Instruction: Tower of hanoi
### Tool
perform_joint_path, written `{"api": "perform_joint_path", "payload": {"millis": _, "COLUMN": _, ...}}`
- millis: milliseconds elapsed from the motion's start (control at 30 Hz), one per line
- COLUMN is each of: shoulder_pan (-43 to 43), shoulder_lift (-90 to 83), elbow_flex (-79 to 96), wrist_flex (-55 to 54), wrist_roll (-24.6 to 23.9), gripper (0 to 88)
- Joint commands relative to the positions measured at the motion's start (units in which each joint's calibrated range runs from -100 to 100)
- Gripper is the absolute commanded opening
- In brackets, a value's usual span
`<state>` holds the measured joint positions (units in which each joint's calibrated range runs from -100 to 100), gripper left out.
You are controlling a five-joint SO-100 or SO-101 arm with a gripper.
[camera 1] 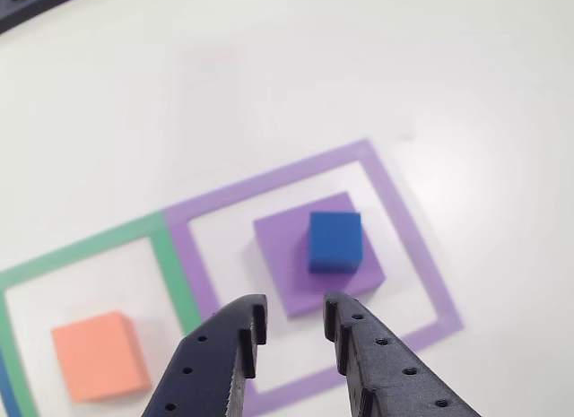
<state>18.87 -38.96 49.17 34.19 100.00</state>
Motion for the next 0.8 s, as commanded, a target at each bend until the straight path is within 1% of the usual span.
{"api": "perform_joint_path", "payload": {"millis": 0, "shoulder_pan": -3.7, "shoulder_lift": -7.1, "elbow_flex": -16.6, "wrist_flex": 26.6, "wrist_roll": 0.0, "gripper": 0.1}}
{"api": "perform_joint_path", "payload": {"millis": 100, "shoulder_pan": -6.9, "shoulder_lift": -7.8, "elbow_flex": -28.1, "wrist_flex": 40.3, "wrist_roll": 0.0, "gripper": 0.0}}
{"api": "perform_joint_path", "payload": {"millis": 167, "shoulder_pan": -9.3, "shoulder_lift": -8.1, "elbow_flex": -34.5, "wrist_flex": 47.0, "wrist_roll": 0.0, "gripper": 0.0}}
{"api": "perform_joint_path", "payload": {"millis": 267, "shoulder_pan": -12.7, "shoulder_lift": -8.4, "elbow_flex": -41.1, "wrist_flex": 53.6, "wrist_roll": -0.6, "gripper": 0.0}}
{"api": "perform_joint_path", "payload": {"millis": 500, "shoulder_pan": -21.0, "shoulder_lift": -12.6, "elbow_flex": -44.5, "wrist_flex": 59.2, "wrist_roll": -7.9, "gripper": 0.0}}
{"api": "perform_joint_path", "payload": {"millis": 767, "shoulder_pan": -29.0, "shoulder_lift": -14.8, "elbow_flex": -44.5, "wrist_flex": 60.5, "wrist_roll": -11.6, "gripper": 0.0}}
